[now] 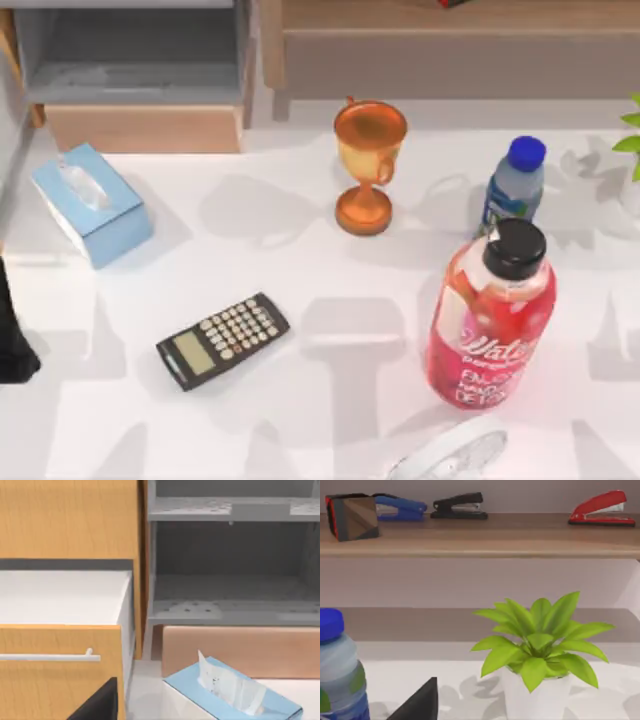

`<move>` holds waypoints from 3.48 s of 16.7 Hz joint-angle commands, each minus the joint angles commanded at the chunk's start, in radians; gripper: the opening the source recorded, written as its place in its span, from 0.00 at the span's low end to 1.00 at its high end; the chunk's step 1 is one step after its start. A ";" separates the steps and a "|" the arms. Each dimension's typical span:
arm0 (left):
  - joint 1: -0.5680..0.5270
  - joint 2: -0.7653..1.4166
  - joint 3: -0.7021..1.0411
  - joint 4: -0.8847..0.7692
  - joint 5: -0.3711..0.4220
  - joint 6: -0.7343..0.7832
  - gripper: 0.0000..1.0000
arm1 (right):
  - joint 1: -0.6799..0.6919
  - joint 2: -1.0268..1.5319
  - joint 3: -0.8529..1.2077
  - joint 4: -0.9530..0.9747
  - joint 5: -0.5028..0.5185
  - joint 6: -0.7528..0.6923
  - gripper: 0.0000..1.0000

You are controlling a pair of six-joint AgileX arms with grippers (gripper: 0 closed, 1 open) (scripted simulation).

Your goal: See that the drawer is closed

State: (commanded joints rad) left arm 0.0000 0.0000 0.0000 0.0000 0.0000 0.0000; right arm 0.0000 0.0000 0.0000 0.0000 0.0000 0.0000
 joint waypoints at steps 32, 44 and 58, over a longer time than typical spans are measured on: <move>-0.446 1.264 0.652 0.625 -0.464 0.076 1.00 | 0.000 0.000 0.000 0.000 0.000 0.000 1.00; 0.317 1.514 0.486 1.167 0.094 0.876 1.00 | 0.000 0.000 0.000 0.000 0.000 0.000 1.00; 0.719 1.991 0.438 1.541 0.761 1.591 1.00 | 0.000 0.000 0.000 0.000 0.000 0.000 1.00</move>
State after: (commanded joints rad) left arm 0.7191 1.9915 0.4375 1.5406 0.7615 1.5909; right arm 0.0000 0.0000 0.0000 0.0000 0.0000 0.0000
